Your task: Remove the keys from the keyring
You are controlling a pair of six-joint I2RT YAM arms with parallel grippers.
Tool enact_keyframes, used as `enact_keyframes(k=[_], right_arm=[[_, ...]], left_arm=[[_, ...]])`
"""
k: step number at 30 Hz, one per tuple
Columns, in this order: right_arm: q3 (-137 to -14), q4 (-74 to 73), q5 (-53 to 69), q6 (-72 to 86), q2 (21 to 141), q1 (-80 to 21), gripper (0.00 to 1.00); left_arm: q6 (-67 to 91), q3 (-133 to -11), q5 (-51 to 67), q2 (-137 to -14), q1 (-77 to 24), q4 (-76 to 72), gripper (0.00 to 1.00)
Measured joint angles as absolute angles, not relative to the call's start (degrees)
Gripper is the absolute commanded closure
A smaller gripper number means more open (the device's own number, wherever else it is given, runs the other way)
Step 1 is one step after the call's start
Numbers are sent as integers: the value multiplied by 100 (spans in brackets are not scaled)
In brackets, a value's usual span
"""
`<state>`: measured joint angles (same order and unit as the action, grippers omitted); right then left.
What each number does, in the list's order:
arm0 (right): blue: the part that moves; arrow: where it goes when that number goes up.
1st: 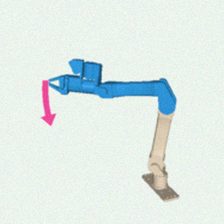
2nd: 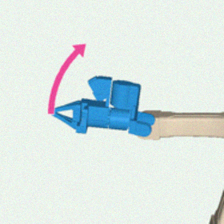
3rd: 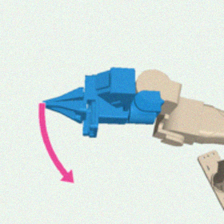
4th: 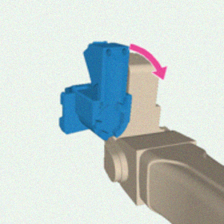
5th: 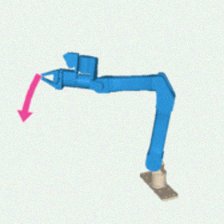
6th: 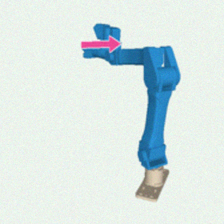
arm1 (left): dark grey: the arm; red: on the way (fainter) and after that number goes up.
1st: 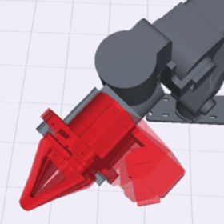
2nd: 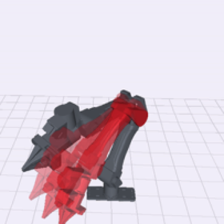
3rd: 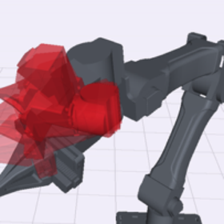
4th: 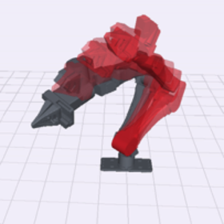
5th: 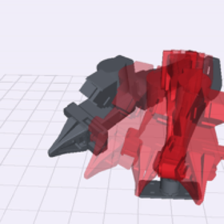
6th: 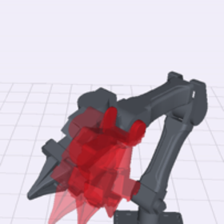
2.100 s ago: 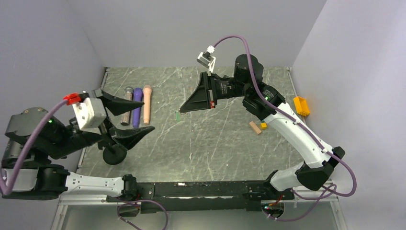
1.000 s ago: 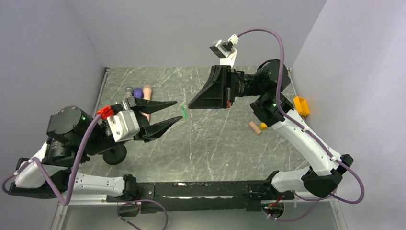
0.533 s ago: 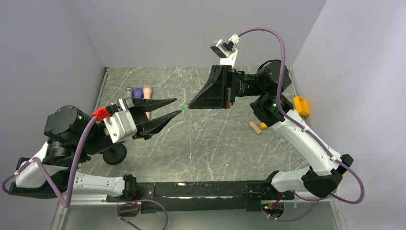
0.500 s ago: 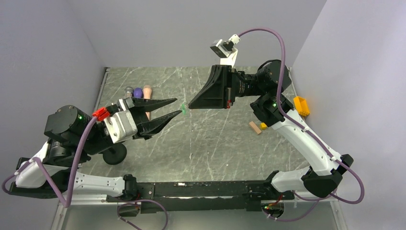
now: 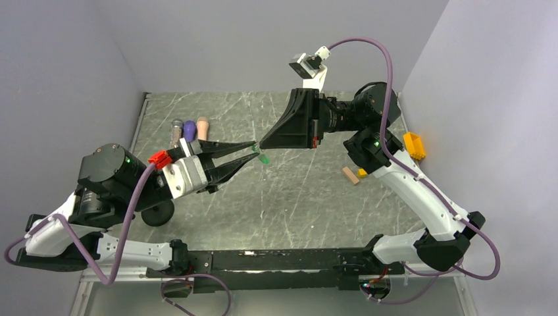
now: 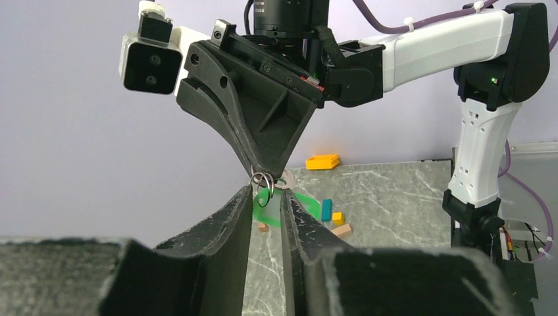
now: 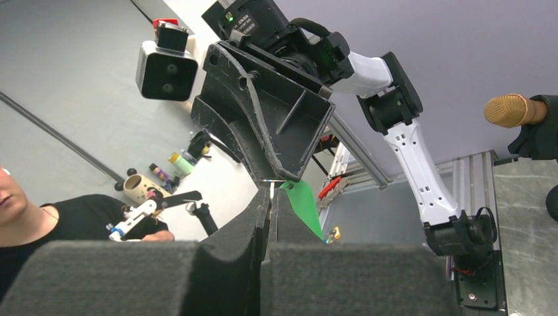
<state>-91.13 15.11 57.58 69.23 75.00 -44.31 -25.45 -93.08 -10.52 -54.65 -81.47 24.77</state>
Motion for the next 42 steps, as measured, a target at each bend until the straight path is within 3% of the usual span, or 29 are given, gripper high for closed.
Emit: enact_keyframes(k=[6, 9, 23, 42], right_arm=[[-9113, 1511, 5758, 6925, 7502, -4434, 100], [-9113, 1509, 5760, 6925, 7502, -4431, 100], [-9124, 1129, 5780, 6689, 7478, -4397, 100], [-9220, -646, 5784, 5758, 7319, -4375, 100]], left_arm=[[-2587, -9312, -1055, -5468, -8147, 2480, 83], [-2591, -9314, -1057, -5487, -8147, 2482, 100], [-2613, -9821, -1194, -5758, -8147, 3151, 100], [-2477, -10967, -1256, -6464, -8182, 5037, 100]])
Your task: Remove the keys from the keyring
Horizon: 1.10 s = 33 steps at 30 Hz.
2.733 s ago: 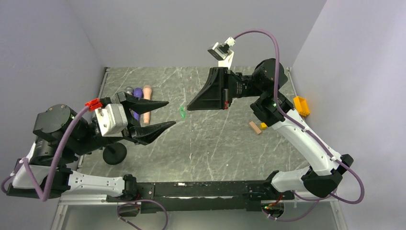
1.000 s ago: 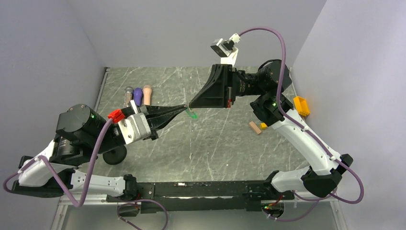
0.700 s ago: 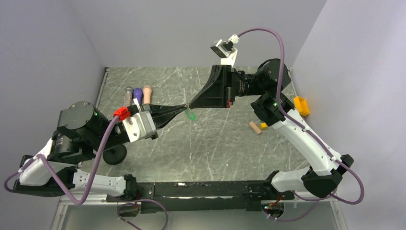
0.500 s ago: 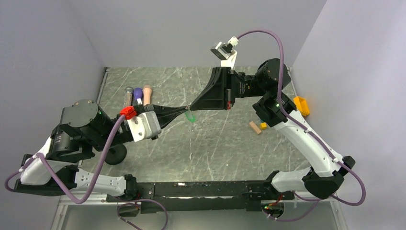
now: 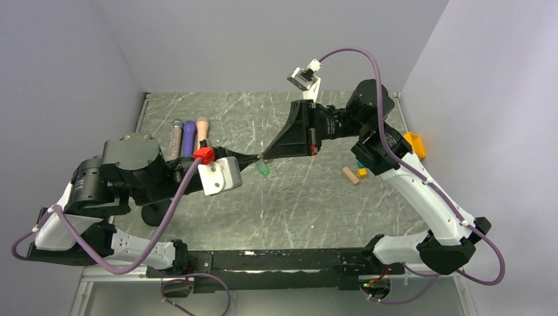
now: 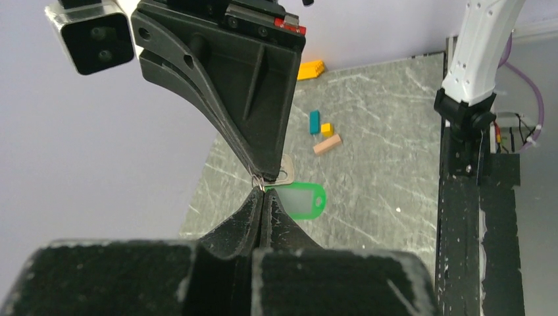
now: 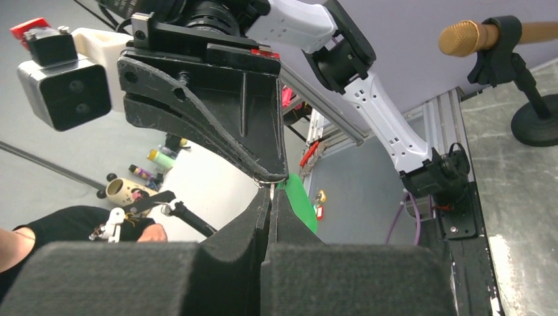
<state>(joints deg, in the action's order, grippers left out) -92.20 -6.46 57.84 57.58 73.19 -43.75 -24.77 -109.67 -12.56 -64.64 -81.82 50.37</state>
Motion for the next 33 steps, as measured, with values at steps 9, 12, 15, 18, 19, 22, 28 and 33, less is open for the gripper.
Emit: enact_keyframes(k=[9, 12, 15, 18, 19, 22, 28, 33], right_arm=[[-9223, -1234, 5826, 5520, 7306, -4353, 100], [-9236, -1424, 5854, 5446, 7308, -4353, 100], [-9301, -1680, 5861, 5345, 7308, -4346, 100], [-9397, -1990, 5859, 5196, 7312, -4342, 100], [-9430, -2104, 5859, 5133, 7317, -4342, 100], [-9542, -2458, 5857, 4952, 7336, -4342, 100], [-9745, -3170, 5774, 4591, 7371, -4344, 100], [-9859, -3682, 5640, 4338, 7419, -4414, 100]], left_arm=[[-2418, -11292, -1452, -6755, -8300, 5666, 100], [-2370, -11445, -1448, -6869, -8315, 5900, 100], [-2281, -11677, -1439, -7043, -8322, 6158, 100], [-2217, -11834, -1420, -7175, -8335, 6348, 100], [-2185, -11858, -1411, -7199, -8335, 6388, 100], [-2121, -11931, -1354, -7282, -8335, 6528, 100], [-1916, -12490, -1332, -7730, -8335, 7144, 100], [-1772, -12602, -1326, -7865, -8335, 7417, 100]])
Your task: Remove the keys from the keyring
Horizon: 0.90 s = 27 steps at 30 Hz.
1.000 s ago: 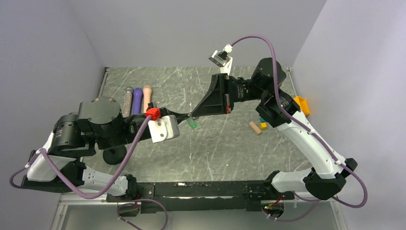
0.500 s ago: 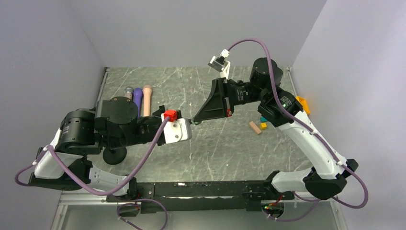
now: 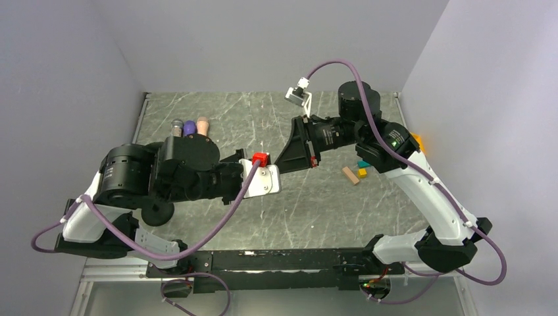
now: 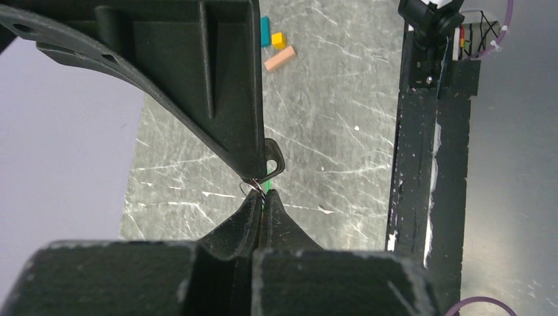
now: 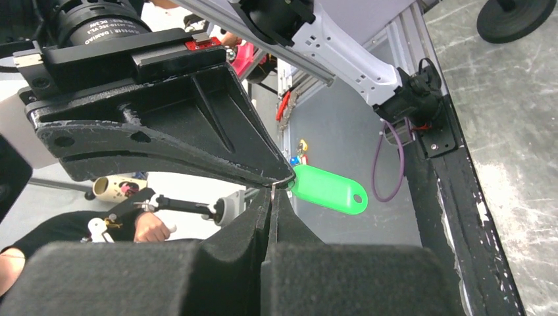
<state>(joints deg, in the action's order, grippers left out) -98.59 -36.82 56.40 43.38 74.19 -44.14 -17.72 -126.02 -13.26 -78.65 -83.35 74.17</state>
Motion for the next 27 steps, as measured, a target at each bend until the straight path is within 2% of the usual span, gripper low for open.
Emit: enact_keyframes(k=[10, 12, 13, 14, 16, 17, 20, 22, 25, 27], right_arm=[[-9968, -4320, 5245, 3962, 7502, -4742, 100], [-9968, -4359, 5170, 3931, 7507, -4810, 100], [-9968, -4368, 5131, 3916, 7507, -4834, 100], [-9968, -4368, 5096, 3909, 7507, -4853, 100], [-9968, -4300, 5054, 3913, 7507, -4893, 100], [-9968, -4250, 5026, 3918, 7500, -4899, 100], [-9963, -3966, 4950, 3922, 7472, -4956, 100], [-9891, -3787, 4917, 3922, 7389, -4984, 100], [-9679, -3590, 4862, 3948, 7192, -4993, 100], [-9557, -3498, 4840, 3966, 7096, -4993, 100]], left_arm=[[-1337, -12663, -1190, -7964, -8333, 7870, 100], [-1240, -12663, -1168, -7964, -8333, 7922, 87], [-1203, -12663, -1164, -7961, -8329, 7944, 72], [-1177, -12665, -1164, -7961, -8326, 7957, 60], [-1061, -12665, -1129, -7972, -8324, 8005, 41], [-1044, -12663, -1118, -7975, -8324, 8044, 35], [-910, -12630, -1055, -8066, -8320, 8079, 24], [-869, -12589, -1037, -8134, -8318, 8090, 8], [-779, -12567, -1035, -8176, -8318, 8097, 1], [-735, -12569, -1033, -8123, -8318, 8090, 1]])
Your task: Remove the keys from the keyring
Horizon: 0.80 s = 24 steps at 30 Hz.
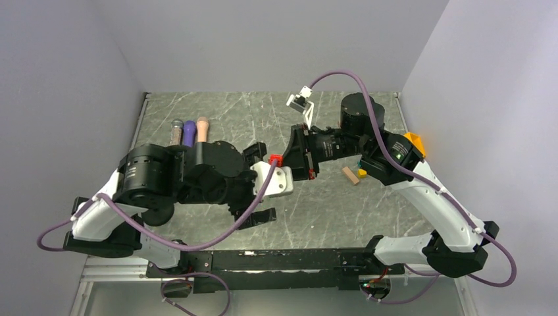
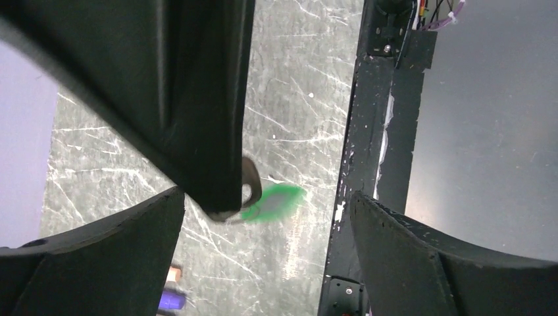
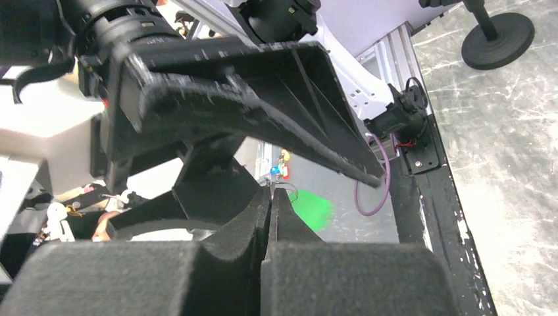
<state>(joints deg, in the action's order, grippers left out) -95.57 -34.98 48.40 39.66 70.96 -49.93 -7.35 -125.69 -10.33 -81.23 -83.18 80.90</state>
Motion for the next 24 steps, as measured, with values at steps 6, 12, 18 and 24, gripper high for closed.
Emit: enact_keyframes(k=[6, 12, 18, 24], right_arm=[[-9303, -3332, 4779, 4007, 6973, -4993, 100], [-9279, -3321, 4692, 4007, 6943, -4993, 100], [-9231, -3107, 4676, 4060, 6875, -4993, 100], [-9083, -2720, 4512, 4165, 6729, -4993, 100]], left_arm=[[-578, -12547, -1033, -7730, -8318, 7961, 1], [-438, -12125, -1031, -6971, -8318, 7509, 1], [-338, -11402, -1031, -6283, -8318, 6871, 3], [-231, -10541, -1011, -5839, -8318, 5819, 4]])
